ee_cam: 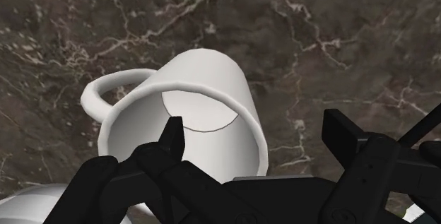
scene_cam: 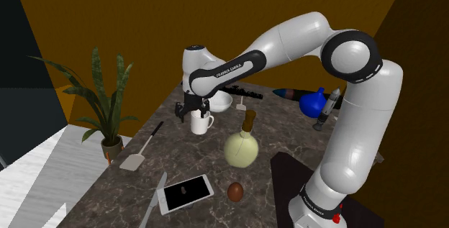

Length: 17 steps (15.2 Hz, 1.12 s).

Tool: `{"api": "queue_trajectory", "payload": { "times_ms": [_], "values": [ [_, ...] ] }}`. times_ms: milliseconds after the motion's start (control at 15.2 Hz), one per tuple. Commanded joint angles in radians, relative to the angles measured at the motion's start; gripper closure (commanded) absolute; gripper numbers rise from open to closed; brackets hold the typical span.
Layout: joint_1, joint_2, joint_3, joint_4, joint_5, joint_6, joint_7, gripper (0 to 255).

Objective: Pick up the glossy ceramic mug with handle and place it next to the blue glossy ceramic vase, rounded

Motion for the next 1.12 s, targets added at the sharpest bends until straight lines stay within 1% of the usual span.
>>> {"api": "queue_trajectory", "payload": {
  "times_ms": [0,132,198,792,1056],
  "values": [
    [0.000,0.000,0.000,0.000,0.000,0.000,0.000,0],
    [0.000,0.000,0.000,0.000,0.000,0.000,0.000,0],
    [0.000,0.000,0.000,0.000,0.000,0.000,0.000,255],
    [0.000,0.000,0.000,0.000,0.000,0.000,0.000,255],
    [-0.003,-0.028,0.004,0.021,0.015,-0.047,-0.012,255]
  ]
}}
